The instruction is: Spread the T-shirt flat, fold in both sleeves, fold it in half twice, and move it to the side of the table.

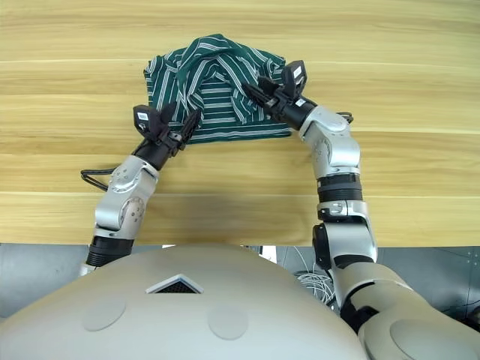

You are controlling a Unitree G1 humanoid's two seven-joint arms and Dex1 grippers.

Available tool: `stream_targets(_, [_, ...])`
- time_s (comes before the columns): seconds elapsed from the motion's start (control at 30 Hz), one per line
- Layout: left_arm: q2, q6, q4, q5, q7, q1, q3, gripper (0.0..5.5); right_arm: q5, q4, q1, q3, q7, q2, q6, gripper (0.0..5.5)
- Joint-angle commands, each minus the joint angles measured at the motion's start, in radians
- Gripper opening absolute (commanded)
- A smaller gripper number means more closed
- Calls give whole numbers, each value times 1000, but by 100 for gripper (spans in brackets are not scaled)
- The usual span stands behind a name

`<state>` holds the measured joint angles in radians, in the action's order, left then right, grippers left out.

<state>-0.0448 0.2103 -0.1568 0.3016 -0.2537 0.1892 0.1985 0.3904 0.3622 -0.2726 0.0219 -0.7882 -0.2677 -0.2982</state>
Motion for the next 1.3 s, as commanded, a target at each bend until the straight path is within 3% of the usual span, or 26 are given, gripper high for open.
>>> stream_targets(0.03, [7,-6,35,-18,-10,-14,0,336,-5,5,-30,0,-11,2,-23,114])
stream_targets(0.13, [12,-11,54,-16,-15,-23,-3,336,4,-9,-29,-6,-23,1,-32,59])
stream_targets(0.27, [22,-28,108,-11,-22,-52,-23,264,8,-30,-29,-6,-37,2,-37,0])
stream_targets(0.77, [69,-56,181,55,-83,-92,-83,2,13,-43,-50,-31,-45,6,-49,0])
stream_targets(0.93, [33,-57,189,81,-108,-147,-156,2,1,-76,-100,-51,-42,-25,-23,0])
stream_targets(1.13, [-168,-38,49,129,-126,-297,-359,2,-3,-228,-205,-94,-74,-142,14,0])
stream_targets(1.3, [-272,-3,-109,147,-134,-364,-412,2,-23,-322,-240,-100,-92,-218,64,0])
